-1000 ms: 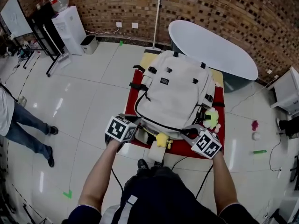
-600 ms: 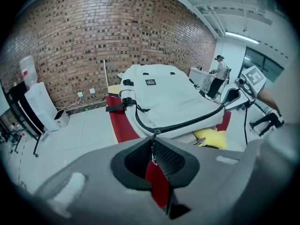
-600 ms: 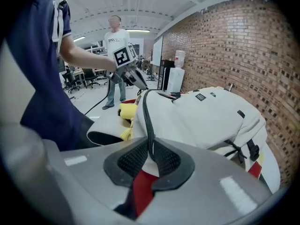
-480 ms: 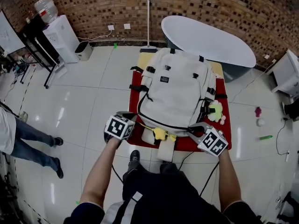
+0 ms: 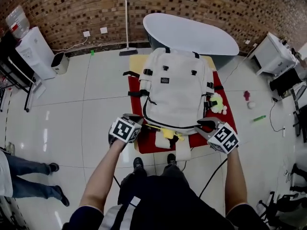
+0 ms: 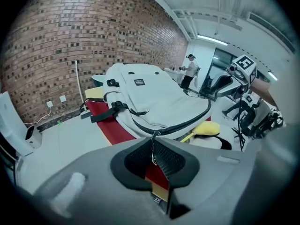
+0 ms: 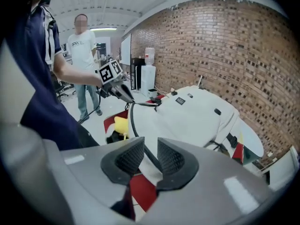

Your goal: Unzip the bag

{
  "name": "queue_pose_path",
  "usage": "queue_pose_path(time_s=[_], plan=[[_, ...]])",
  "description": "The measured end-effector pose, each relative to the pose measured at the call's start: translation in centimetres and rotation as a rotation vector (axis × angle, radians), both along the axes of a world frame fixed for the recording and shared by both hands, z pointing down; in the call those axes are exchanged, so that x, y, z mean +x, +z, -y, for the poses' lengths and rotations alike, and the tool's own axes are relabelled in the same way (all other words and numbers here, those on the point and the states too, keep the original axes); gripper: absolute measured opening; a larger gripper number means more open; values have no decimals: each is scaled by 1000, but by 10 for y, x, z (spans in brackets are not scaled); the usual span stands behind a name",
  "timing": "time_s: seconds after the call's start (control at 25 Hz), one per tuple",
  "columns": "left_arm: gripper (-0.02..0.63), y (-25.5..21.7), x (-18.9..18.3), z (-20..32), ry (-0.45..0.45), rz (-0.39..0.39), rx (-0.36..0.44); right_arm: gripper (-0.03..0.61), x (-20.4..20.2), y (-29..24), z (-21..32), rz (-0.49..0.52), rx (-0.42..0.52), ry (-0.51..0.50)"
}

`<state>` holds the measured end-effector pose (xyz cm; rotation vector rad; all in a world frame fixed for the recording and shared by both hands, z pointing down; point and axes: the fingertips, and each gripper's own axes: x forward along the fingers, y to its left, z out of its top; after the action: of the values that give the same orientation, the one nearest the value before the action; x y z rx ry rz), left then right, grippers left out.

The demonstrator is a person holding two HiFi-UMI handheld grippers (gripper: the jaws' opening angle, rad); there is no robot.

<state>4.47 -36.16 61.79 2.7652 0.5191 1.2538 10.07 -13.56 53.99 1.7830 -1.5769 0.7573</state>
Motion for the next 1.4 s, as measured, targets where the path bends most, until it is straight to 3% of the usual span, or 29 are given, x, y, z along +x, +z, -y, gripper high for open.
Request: queue_pose_path(time_s=[0.12, 0.2, 0.28, 0.36, 0.44, 0.56, 1.4], plan=[[23, 2, 1, 6, 48, -1, 0, 92, -21, 2, 58, -6, 50, -8], [23, 2, 1, 8, 72, 1, 1, 127, -41, 15, 101, 8, 55, -39], [23, 1, 3, 6, 97, -1, -4, 169, -55, 34, 133, 14, 18, -65], [23, -1, 5, 3, 121, -3, -12, 172, -59, 55, 148, -14, -54, -84], [23, -3, 5, 1, 146, -3, -13, 133, -59, 70, 151, -42, -117, -105], [23, -3, 11, 7, 163, -15, 6, 72, -62, 71, 147, -25, -138, -120], [29, 15, 76, 39, 206, -14, -10, 64, -57, 49, 140, 43, -70, 2]])
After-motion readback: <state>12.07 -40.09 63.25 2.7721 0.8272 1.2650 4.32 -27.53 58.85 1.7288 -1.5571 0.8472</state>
